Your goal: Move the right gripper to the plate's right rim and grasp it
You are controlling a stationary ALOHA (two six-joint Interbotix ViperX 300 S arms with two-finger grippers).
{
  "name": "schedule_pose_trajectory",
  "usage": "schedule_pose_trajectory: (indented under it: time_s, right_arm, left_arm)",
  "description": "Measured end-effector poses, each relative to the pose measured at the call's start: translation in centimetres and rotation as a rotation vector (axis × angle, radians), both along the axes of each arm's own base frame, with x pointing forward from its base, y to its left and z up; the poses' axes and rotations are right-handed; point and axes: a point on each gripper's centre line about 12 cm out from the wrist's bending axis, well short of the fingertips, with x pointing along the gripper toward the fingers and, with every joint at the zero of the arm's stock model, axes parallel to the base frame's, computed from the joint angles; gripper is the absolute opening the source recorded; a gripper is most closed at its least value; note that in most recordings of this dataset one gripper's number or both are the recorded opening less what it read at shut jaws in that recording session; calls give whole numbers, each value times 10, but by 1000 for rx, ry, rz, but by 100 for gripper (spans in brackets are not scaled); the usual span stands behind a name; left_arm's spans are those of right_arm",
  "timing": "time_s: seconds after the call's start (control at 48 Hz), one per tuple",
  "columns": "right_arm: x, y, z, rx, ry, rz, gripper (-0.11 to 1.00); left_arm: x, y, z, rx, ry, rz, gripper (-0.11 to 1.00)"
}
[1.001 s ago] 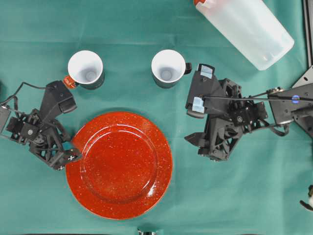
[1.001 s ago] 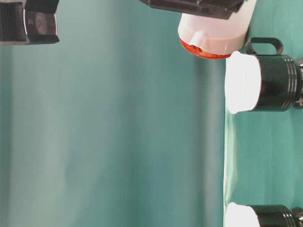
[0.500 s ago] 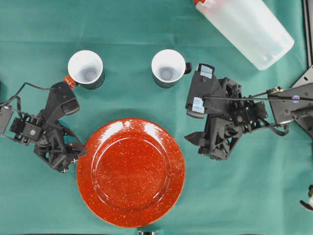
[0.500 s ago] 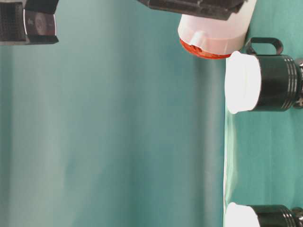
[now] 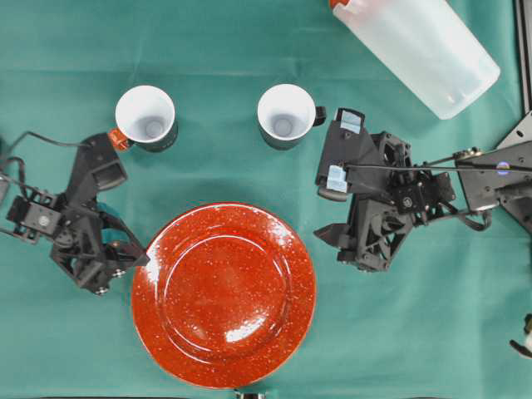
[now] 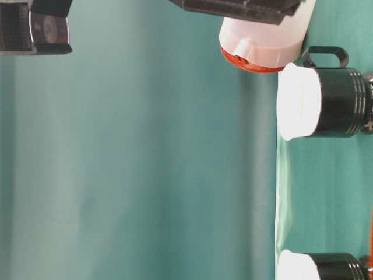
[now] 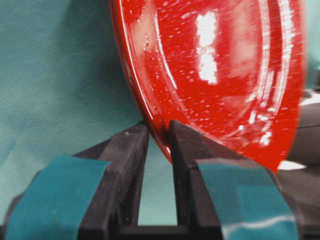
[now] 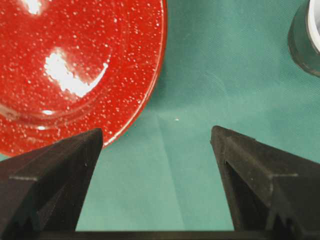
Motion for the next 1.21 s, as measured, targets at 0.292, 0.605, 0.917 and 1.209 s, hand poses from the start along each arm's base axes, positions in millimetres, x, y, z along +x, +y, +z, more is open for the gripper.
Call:
schedule_pose_trajectory:
  time_s: [0.292, 0.605, 0.917, 1.209]
  right_arm:
    - [5, -7, 0, -31, -15, -2, 85]
    - [39, -36, -10, -73, -145, -21, 85]
    - [57, -35, -43, 6, -216, -33, 86]
    - [56, -9, -44, 97, -267, -19, 86]
  left_arm:
    - [-13, 5, 15, -11, -32, -1, 11]
    - [-14, 5, 19, 43, -26, -47, 11]
    - [-15, 6, 21, 69, 4, -61, 11]
    - [-18, 9, 28, 128, -1, -106, 11]
